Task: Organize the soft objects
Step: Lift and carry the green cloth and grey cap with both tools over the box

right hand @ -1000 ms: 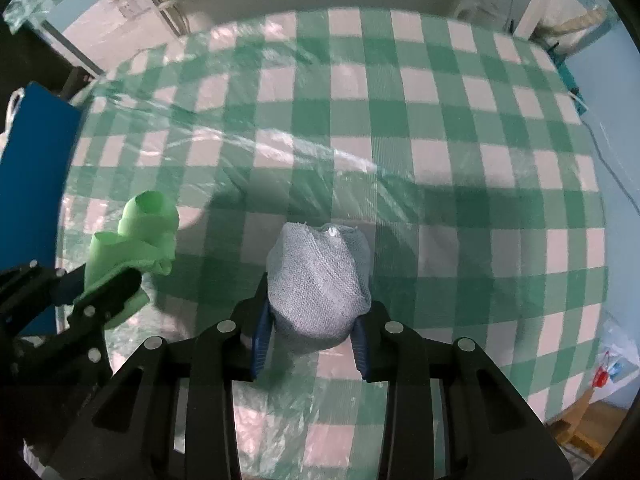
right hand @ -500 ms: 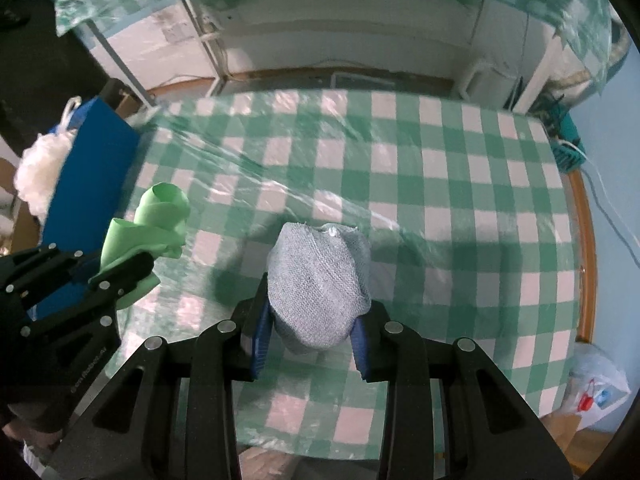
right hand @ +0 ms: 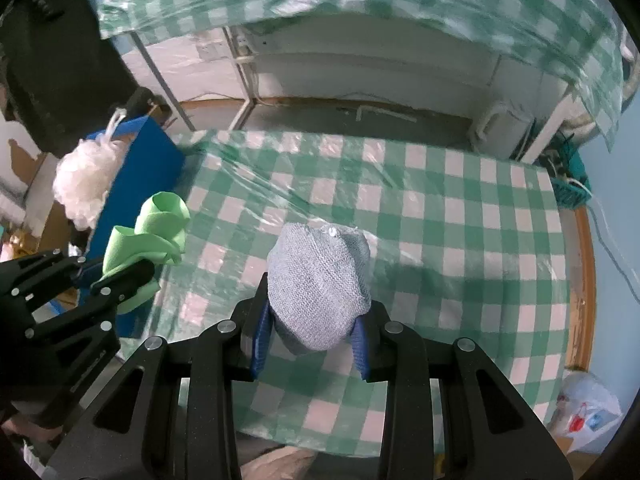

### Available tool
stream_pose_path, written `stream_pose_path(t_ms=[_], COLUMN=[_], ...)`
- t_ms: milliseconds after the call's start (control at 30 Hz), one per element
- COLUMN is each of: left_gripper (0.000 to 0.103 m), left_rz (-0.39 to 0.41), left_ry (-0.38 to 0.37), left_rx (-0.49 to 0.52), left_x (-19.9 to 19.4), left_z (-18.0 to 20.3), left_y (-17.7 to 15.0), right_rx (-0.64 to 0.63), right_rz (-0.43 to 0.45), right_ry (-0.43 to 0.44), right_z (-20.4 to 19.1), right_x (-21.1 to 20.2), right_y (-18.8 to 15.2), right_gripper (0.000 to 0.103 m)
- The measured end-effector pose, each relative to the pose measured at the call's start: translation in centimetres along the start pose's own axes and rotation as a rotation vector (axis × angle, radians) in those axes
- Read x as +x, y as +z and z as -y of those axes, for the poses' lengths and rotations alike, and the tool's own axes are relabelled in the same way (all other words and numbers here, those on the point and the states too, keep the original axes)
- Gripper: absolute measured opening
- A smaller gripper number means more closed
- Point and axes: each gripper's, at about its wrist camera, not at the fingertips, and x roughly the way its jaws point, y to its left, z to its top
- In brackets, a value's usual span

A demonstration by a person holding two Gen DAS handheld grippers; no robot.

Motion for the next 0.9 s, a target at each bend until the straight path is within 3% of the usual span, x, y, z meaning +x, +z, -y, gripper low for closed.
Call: stream_pose_path(t_ms=[900], left_gripper=[0.014], left_rz=[0.068], left_ry=[0.065], left_rx=[-0.122], left_x=[-3.8], left_z=[-7.8], left_y=[-1.9], right_rx=[-0.151], right_rz=[0.056], right_ry=[0.095], right_z=[-8.9], right_x=[-2.1], right_y=[2.8], right_gripper=[0.033])
